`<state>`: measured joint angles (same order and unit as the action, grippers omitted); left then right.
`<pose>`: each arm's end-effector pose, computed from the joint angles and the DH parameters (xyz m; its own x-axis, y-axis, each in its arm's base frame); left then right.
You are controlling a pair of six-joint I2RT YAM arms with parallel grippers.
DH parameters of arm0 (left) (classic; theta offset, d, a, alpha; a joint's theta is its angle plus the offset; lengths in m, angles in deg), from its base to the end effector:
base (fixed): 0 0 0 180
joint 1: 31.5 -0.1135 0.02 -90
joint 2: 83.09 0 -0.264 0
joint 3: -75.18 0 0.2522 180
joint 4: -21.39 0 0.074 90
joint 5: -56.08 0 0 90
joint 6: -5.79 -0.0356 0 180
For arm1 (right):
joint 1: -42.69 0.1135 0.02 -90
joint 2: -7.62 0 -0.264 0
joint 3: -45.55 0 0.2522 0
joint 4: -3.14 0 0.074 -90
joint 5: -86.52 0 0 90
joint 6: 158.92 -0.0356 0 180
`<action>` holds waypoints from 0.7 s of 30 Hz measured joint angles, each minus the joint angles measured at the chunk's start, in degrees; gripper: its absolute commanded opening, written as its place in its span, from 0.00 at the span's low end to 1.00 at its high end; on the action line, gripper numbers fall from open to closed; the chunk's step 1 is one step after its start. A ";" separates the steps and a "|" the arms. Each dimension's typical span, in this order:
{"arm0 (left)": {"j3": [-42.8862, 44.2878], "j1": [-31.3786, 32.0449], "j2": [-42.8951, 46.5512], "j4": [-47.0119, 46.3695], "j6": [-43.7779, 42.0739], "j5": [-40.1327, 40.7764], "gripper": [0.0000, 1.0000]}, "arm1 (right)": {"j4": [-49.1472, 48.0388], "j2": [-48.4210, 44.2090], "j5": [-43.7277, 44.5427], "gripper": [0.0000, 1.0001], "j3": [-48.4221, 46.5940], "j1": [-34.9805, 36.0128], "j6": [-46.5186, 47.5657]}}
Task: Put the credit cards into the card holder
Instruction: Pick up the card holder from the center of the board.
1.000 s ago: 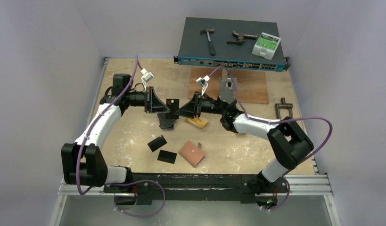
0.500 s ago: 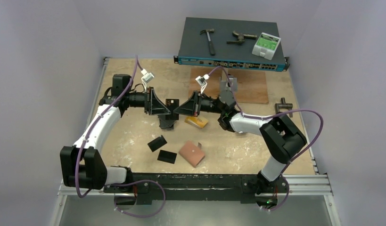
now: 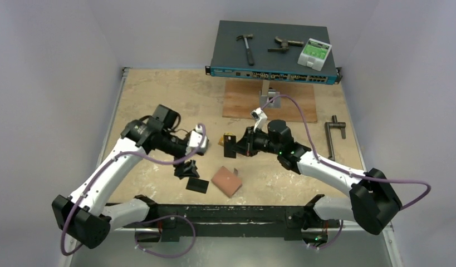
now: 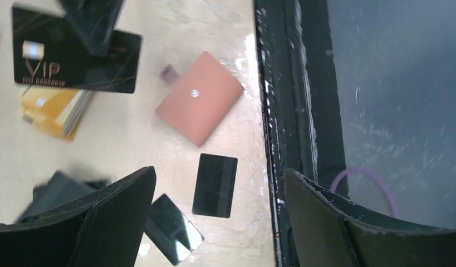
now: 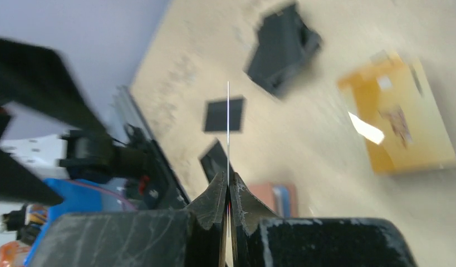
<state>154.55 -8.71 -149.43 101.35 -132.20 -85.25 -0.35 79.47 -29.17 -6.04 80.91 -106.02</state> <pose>0.1713 -0.1021 0.3236 -0.1783 0.5785 -0.7960 0.9810 0.0414 -0.1896 0.2072 0.1828 0.2464 -0.7138 0.1298 -0.6882 -0.5680 0.4675 0.6773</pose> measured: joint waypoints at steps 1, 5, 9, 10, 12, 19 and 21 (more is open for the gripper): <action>-1.40 3.34 1.16 -0.96 -1.46 1.49 0.86 | 2.34 -0.52 1.46 0.00 1.20 0.00 0.50; -5.35 12.44 -0.83 -6.95 -3.82 5.25 0.95 | 9.90 -3.06 5.77 0.00 4.46 0.00 1.64; -6.08 15.26 -10.56 -13.68 -3.82 7.98 0.98 | 14.27 -7.63 9.16 0.00 6.45 0.00 2.12; -6.08 15.43 -12.96 -15.45 -3.43 8.76 0.99 | 15.04 -8.46 10.12 0.00 6.54 0.00 2.21; -6.08 15.63 -16.70 -18.34 -2.03 10.14 1.00 | 15.93 -9.42 11.78 0.00 6.71 0.00 2.27; -5.14 18.82 -23.15 -22.91 0.11 14.32 1.00 | 17.35 -9.62 14.25 0.00 11.63 0.00 1.51; -4.98 21.00 -24.06 -23.78 -2.62 15.10 1.00 | 17.35 -9.70 14.23 0.00 13.07 0.00 1.05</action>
<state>149.57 12.30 -173.50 77.57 -134.82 -70.15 17.00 69.77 -14.94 7.03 80.91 -104.97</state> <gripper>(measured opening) 0.998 0.004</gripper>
